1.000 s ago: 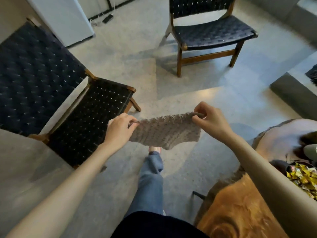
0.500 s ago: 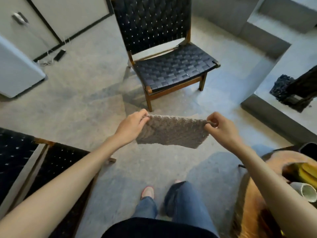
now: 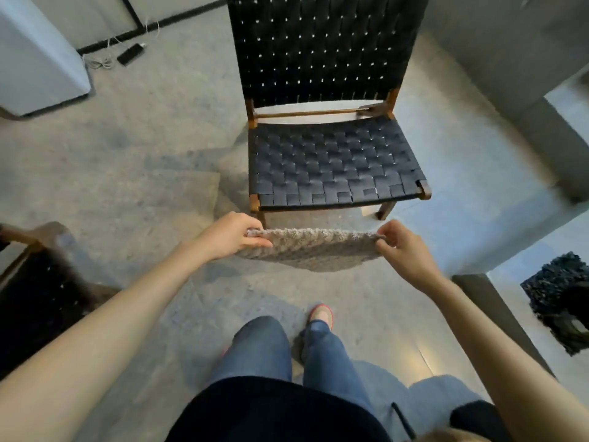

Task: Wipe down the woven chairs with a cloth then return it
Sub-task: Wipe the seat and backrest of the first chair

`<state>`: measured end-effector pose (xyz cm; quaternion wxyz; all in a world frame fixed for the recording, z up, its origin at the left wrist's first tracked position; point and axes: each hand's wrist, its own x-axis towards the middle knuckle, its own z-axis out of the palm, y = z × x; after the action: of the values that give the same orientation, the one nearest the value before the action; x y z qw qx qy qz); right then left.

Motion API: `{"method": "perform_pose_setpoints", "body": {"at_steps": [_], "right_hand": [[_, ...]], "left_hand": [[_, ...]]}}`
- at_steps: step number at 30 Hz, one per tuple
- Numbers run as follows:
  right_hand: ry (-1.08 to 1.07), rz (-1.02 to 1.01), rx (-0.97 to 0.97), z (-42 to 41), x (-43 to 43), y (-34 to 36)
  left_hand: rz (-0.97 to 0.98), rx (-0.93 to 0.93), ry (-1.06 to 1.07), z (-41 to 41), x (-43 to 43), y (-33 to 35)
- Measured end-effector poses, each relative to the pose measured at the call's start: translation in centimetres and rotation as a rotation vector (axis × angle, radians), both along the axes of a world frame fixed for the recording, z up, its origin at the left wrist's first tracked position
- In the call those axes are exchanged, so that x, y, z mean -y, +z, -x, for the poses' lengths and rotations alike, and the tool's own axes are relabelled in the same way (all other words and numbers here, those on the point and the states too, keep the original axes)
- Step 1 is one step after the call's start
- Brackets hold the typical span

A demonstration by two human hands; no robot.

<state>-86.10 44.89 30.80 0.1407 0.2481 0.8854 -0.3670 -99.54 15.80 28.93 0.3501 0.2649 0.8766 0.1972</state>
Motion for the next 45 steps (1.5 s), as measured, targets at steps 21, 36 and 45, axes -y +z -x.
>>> {"method": "perform_pose_setpoints", "body": {"at_steps": [21,36,45], "right_hand": [[0.118,-0.05,-0.093,25.0,-6.5,-9.9],[0.094,0.033,-0.125,26.1,-6.9,-30.0],[0.026,-0.144,-0.185,32.5,-6.3,-41.7]], "left_hand": [[-0.124,-0.17,0.435,20.0,-5.0,-8.5],[-0.2,-0.079,0.651,20.3,-6.5,-27.6],[-0.12,-0.237,0.833,25.5,-8.2,-37.8]]}}
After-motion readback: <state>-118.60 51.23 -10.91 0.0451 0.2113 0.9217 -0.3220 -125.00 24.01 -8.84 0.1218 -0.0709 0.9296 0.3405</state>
